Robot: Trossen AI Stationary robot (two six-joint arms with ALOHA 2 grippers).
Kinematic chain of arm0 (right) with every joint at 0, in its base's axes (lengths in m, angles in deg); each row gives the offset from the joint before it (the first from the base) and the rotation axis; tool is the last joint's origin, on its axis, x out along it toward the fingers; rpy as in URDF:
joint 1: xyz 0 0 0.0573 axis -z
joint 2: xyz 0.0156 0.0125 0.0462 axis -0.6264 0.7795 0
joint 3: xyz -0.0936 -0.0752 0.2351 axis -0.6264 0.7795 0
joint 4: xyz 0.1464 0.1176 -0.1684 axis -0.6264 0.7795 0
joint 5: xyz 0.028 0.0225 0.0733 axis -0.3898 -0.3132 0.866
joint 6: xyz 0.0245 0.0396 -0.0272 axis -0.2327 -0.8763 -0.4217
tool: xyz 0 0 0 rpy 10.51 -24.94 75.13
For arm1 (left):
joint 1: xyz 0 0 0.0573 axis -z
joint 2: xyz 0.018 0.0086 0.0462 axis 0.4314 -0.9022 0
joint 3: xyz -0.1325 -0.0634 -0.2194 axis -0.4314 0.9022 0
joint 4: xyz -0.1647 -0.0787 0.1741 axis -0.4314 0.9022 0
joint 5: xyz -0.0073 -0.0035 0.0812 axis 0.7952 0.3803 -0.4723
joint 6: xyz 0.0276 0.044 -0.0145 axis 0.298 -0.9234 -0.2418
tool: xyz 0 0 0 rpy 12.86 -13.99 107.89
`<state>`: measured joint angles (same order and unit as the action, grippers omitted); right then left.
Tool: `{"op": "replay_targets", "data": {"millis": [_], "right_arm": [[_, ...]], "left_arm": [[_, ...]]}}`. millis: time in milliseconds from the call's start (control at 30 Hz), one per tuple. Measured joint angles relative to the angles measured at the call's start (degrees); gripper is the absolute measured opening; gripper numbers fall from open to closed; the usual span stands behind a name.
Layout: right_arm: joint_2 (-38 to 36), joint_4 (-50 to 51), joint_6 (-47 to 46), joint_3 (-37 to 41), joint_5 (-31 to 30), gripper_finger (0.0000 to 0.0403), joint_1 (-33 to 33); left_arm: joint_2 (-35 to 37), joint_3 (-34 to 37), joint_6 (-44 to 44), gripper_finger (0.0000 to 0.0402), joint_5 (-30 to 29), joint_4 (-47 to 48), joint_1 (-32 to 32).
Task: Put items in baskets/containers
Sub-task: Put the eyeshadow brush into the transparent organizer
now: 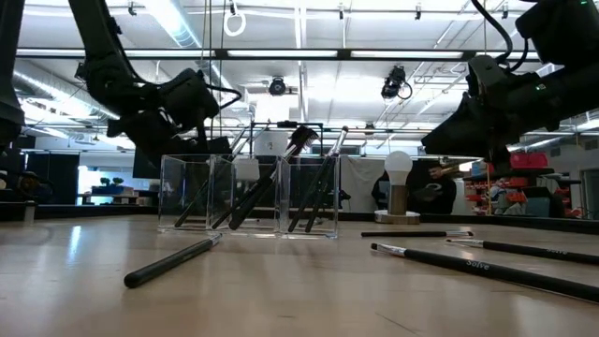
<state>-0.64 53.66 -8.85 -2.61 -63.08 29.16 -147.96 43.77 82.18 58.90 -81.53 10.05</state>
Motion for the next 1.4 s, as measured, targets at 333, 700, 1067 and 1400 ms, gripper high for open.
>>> {"op": "replay_targets", "data": {"millis": [333, 700, 1067, 1400], "right_arm": [[0.0, -0.7, 0.0, 0.0, 0.0, 0.0082, 0.0], [0.0, -0.9, 0.7, 0.0, 0.0, 0.0082, 0.0], [0.0, -1.0, 1.0, 0.0, 0.0, 0.0082, 0.0], [0.0, -1.4, 1.1, 0.0, 0.1, 0.0082, 0.0]], "left_arm": [[-1.1, 1.8, -0.1, 0.0135, -0.7, -9.0, 0.0], [-8.7, 1.7, -0.8, 0.0096, 0.9, -19.7, -0.5], [-11.8, 1.3, -2.1, 0.0015, 5.2, -21.6, -2.7], [-9.3, 1.6, -3.1, 0.0012, 6.7, -20.0, -3.0]]}}
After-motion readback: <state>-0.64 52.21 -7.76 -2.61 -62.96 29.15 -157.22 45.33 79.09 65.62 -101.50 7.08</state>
